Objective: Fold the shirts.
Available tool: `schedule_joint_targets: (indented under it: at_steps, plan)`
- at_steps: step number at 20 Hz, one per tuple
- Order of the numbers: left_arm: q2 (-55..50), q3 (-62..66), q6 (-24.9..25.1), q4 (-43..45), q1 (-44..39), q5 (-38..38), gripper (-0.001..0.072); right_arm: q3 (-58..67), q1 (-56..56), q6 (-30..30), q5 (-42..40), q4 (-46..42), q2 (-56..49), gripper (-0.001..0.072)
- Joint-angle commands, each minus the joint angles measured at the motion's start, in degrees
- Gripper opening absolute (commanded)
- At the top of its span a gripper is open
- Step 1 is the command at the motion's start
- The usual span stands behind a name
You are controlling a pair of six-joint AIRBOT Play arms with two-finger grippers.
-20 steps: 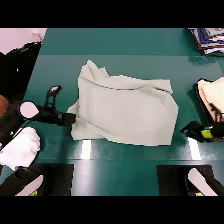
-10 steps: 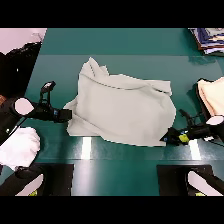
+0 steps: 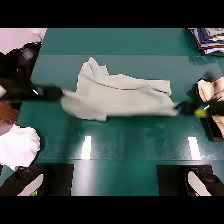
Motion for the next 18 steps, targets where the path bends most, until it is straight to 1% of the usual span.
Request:
schedule_joint_targets:
  at_steps: [1,3,5,7,9,12,14,16,18]
  plan:
    - [0.8,22.7,2.8,0.5,0.0,-0.7,0.0025,20.4,-2.7,0.5,-3.9,0.2,4.1,0.0015]
    - [0.8,35.4,2.9,0.5,0.0,0.2,0.0025,32.3,-4.5,0.5,-4.0,0.1,4.1,0.0015]
    - [0.8,46.2,3.3,0.5,0.0,0.4,0.0025,41.7,-6.6,0.4,-3.3,0.0,4.2,0.0015]
    - [0.8,54.9,3.3,0.5,0.0,0.4,0.0024,49.2,-9.1,0.4,-1.2,0.1,4.2,0.0015]
    - [0.9,60.5,3.2,0.4,0.0,0.5,0.0024,54.9,-12.0,0.4,1.3,0.1,4.2,0.0015]
    - [0.8,63.7,2.8,-2.9,0.0,1.5,0.0023,60.9,-16.8,0.4,5.1,0.1,3.5,0.0015]
    - [0.2,63.3,2.8,-4.7,0.0,0.9,0.0023,65.5,-19.2,0.9,9.5,0.2,1.4,0.0014]
    - [-1.0,59.3,2.8,-4.1,0.0,-0.3,0.0023,68.8,-19.8,3.3,14.2,0.7,-2.7,0.0014]
    - [-2.8,52.3,2.9,-3.6,0.0,-1.7,0.0024,68.1,-19.0,5.0,17.9,0.7,-7.0,0.0014]
